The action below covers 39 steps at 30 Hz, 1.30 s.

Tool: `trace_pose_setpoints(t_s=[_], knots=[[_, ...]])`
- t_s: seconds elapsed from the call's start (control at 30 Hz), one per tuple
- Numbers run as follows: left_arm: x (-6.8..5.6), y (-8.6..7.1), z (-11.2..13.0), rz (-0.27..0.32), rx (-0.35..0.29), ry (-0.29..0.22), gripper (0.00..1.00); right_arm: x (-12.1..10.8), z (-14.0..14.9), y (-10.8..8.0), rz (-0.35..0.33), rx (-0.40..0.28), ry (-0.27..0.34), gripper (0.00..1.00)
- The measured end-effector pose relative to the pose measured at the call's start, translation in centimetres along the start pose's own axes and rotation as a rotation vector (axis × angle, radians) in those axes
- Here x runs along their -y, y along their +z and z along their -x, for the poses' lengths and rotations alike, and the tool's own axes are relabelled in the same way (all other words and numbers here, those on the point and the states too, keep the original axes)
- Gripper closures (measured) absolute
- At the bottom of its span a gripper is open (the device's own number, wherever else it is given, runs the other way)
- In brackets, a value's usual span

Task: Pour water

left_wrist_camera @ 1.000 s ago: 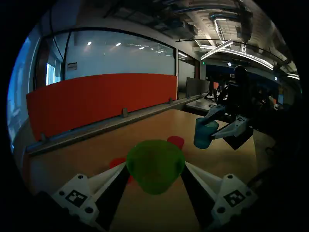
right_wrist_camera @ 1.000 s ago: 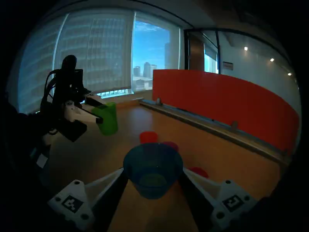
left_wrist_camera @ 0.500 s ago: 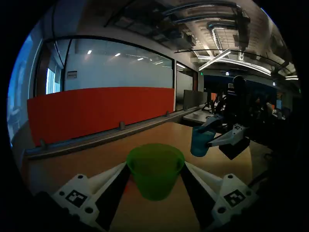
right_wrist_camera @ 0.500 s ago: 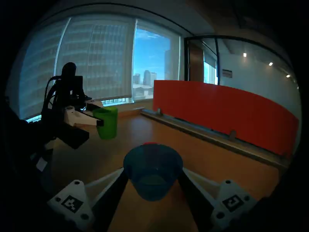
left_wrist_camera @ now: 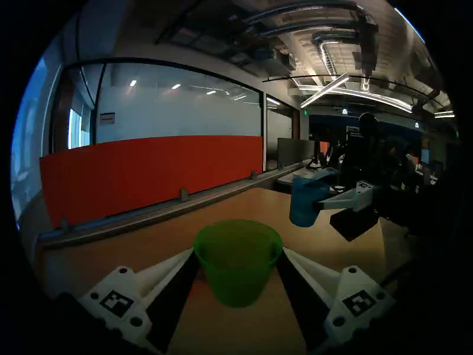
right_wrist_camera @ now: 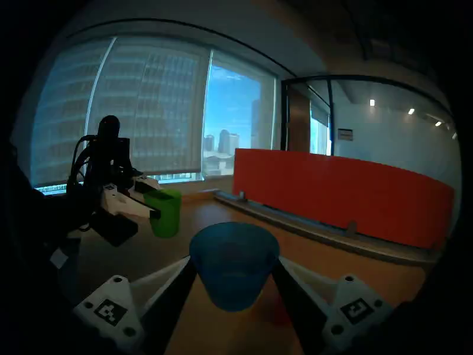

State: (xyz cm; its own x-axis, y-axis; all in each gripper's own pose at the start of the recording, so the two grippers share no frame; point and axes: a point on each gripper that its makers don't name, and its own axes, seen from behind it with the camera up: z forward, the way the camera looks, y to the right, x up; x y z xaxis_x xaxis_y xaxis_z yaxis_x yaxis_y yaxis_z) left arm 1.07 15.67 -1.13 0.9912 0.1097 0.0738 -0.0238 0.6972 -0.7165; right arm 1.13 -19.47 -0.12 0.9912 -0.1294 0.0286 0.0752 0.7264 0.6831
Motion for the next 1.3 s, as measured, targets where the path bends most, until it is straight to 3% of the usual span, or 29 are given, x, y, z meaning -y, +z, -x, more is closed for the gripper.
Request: trace_pose_setpoints(t_s=[0.87, 1.3], knots=[[-0.6, 0.4, 0.7, 0.021, -0.004, 0.000, 0.13, -0.6, -2.2, -0.2, 0.004, -0.035, -0.026, 0.11], [-2.6, 1.1, 1.4, 0.055, -0.027, 0.004, 0.14, 0.6, -4.7, 0.3, -0.021, -0.027, -0.161, 0.11]])
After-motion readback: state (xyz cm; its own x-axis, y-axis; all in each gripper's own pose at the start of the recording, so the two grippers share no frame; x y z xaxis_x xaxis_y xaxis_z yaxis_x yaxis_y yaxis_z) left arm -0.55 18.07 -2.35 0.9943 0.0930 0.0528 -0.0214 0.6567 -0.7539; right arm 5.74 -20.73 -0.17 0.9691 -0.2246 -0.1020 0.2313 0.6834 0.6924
